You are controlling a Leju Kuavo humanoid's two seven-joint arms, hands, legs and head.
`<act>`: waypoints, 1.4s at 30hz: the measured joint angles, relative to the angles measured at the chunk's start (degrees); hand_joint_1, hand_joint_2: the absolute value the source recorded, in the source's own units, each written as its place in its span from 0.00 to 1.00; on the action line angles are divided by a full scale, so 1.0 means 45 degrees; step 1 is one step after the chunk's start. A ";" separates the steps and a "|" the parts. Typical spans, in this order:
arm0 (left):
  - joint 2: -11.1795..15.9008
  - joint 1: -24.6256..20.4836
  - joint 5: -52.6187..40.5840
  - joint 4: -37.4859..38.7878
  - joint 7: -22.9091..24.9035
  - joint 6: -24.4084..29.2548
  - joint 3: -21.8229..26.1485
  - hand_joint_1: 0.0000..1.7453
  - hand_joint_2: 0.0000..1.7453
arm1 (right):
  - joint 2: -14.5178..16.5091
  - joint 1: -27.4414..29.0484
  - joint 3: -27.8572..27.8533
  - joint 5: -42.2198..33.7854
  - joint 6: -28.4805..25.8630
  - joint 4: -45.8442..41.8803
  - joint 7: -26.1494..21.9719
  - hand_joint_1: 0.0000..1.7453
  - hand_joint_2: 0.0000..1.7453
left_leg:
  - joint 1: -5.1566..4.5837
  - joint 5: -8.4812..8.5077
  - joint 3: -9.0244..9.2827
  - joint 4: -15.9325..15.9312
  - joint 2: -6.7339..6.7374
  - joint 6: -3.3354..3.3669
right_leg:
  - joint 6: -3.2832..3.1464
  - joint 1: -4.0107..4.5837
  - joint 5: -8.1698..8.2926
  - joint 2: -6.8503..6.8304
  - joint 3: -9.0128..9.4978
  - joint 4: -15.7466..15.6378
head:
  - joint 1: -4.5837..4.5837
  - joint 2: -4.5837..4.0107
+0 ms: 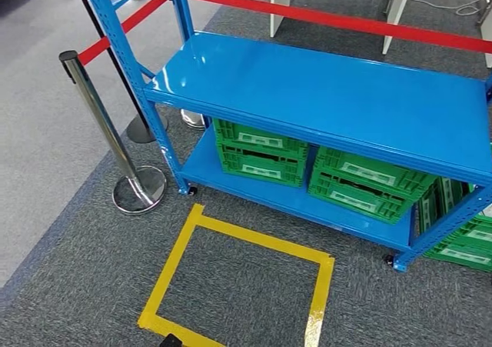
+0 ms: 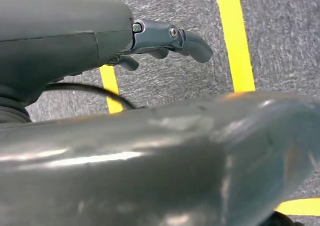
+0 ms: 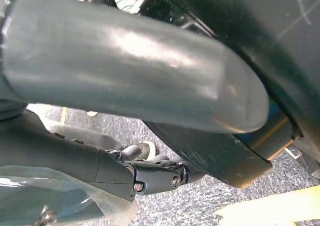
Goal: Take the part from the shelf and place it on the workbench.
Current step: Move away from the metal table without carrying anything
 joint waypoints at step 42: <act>0.0001 0.0040 0.0005 0.0002 -0.0034 -0.0024 0.0010 0.00 0.00 | -0.0070 -0.0046 0.0000 0.0158 0.0272 0.0027 -0.0243 0.00 0.00 | 0.0001 0.1513 0.1427 -0.3204 0.0051 0.0508 | 0.0480 -0.0010 -0.0577 -0.0010 0.0564 -0.0198 | 0.0028 0.0000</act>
